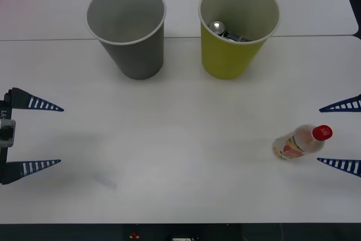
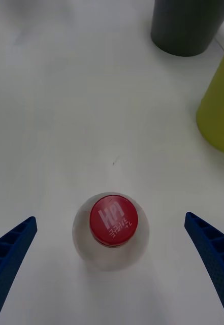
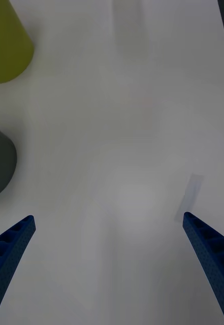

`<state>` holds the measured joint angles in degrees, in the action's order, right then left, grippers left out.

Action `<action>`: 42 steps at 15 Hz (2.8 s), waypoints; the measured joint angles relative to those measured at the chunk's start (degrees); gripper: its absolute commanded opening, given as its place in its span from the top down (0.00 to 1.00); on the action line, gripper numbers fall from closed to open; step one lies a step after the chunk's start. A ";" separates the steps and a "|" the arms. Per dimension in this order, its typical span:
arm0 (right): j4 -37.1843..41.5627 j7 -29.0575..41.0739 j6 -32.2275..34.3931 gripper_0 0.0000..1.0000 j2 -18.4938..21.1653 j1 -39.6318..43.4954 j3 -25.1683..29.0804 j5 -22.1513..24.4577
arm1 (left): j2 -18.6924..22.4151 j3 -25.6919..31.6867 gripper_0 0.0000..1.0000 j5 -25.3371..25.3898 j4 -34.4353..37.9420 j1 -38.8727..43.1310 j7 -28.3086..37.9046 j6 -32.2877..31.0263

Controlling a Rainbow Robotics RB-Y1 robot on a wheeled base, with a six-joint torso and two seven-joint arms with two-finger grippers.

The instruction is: Put the can into the green bin and the plastic bottle into the gray bin

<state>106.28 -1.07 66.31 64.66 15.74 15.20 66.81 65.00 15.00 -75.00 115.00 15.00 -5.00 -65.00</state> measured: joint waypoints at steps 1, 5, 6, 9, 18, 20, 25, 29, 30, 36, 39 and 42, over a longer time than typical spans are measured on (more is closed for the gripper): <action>-1.98 -2.83 0.23 0.00 -0.04 0.00 0.00 -1.73 | 0.00 0.00 0.00 0.00 0.00 0.00 0.00 0.00; -11.15 -11.78 3.94 0.00 -0.89 -1.81 -1.08 -6.11 | 0.00 0.00 0.00 0.00 0.00 0.00 0.00 0.00; -14.49 -14.14 5.82 0.00 -2.09 -3.25 -1.39 -6.57 | 0.00 0.00 0.00 0.00 0.00 0.00 0.00 0.00; -22.38 -18.45 10.25 0.00 -4.84 -6.84 -2.53 -7.30 | 0.00 0.00 0.00 0.00 0.00 0.00 0.00 0.00; -38.78 -29.10 13.24 0.00 -9.75 -13.29 -11.60 -14.60 | 0.00 0.00 0.00 0.00 0.00 0.00 0.00 0.00; -40.97 -29.69 13.89 0.00 -11.99 -14.64 -11.68 -13.84 | 0.00 0.00 0.00 0.00 0.00 0.00 0.00 0.00; -42.24 -30.58 12.96 0.00 -16.79 -15.47 -11.87 -12.84 | 0.00 0.00 0.00 0.00 0.00 0.00 0.00 0.00; -42.31 -31.26 11.37 0.00 -20.34 -15.56 -11.87 -11.76 | 0.00 0.00 0.00 0.00 0.00 0.00 0.00 0.00; -42.31 -31.47 10.99 0.00 -21.12 -15.56 -11.87 -11.66 | 0.00 0.00 0.00 0.00 0.00 0.00 0.00 0.00; -42.31 -32.43 8.66 0.80 -24.21 -15.65 -11.87 -11.36 | 0.00 0.00 0.00 0.00 0.00 0.00 0.00 0.00; -42.31 -32.80 8.58 1.00 -24.32 -15.65 -11.87 -11.36 | 0.00 0.00 0.00 0.00 0.00 0.00 0.00 0.00; -42.31 -33.03 8.74 1.00 -24.32 -15.65 -11.87 -11.35 | 0.00 0.00 0.00 0.00 0.00 0.00 0.00 0.00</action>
<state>63.97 -34.10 75.06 40.34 0.08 3.33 55.46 65.00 15.00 -75.00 115.00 15.00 -5.00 -65.00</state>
